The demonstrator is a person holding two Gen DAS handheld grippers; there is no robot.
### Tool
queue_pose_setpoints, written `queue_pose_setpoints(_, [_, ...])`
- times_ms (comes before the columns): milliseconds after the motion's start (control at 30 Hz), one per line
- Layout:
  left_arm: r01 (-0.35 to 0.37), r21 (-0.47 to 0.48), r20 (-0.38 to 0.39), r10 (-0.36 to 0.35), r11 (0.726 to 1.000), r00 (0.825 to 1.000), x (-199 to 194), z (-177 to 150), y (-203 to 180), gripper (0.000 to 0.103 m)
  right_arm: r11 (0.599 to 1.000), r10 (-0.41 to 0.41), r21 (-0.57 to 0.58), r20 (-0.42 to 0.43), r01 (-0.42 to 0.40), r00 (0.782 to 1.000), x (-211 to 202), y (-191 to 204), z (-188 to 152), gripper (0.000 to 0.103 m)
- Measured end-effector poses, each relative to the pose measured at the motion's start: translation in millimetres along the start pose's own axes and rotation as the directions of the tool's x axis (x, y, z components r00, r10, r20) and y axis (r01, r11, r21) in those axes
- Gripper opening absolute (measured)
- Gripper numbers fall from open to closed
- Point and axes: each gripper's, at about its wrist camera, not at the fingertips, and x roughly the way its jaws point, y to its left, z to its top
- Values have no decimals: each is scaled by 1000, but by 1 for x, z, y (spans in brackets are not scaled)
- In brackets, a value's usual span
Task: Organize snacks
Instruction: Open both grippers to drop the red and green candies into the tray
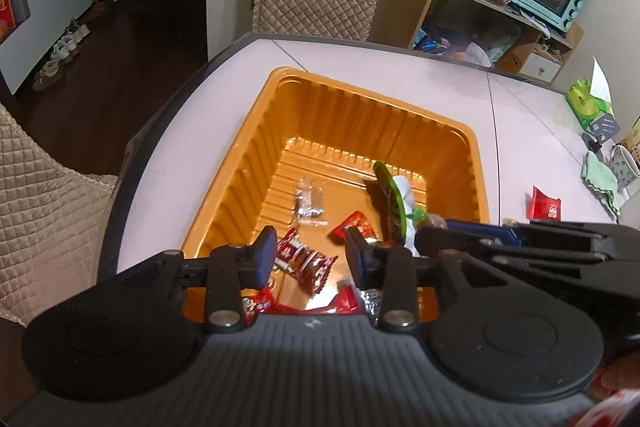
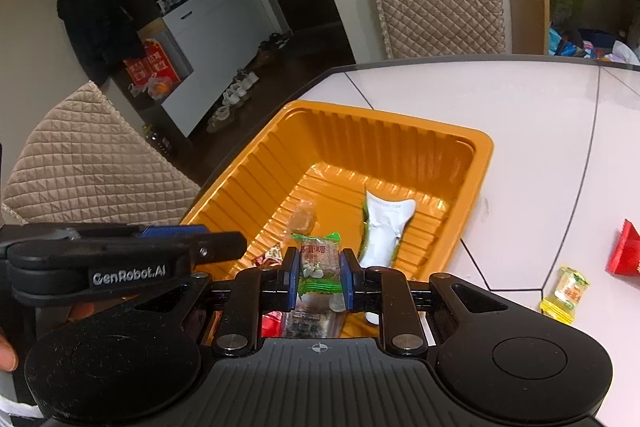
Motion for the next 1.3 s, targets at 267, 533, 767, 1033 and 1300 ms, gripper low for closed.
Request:
queue_pose_setpoints(267, [-38, -23, 3, 38, 999, 999, -10, -4, 11, 34, 998, 57, -16, 32, -57, 998, 6, 11, 6, 22])
queue_pose_setpoints(533, [-41, -40, 1, 41, 998, 999, -18, -7, 12, 34, 998, 67, -18, 43, -67, 997, 2, 15, 5, 45])
queue_pose_setpoints(767, [-29, -38, -1, 29, 999, 1000, -29, -14, 5, 37, 999, 39, -1, 24, -39, 999, -13, 10, -3, 46])
queue_pose_setpoints(1033, [-15, -31, 2, 15, 999, 1000, -45, -26, -5, 39, 999, 32, 24, 27, -32, 999, -37, 6, -17, 47])
queue_pose_setpoints(1300, [4, -2, 17, -4, 1000, 1000, -68, -40, -22, 49, 998, 19, 63, 57, -22, 998, -71, 3, -36, 52])
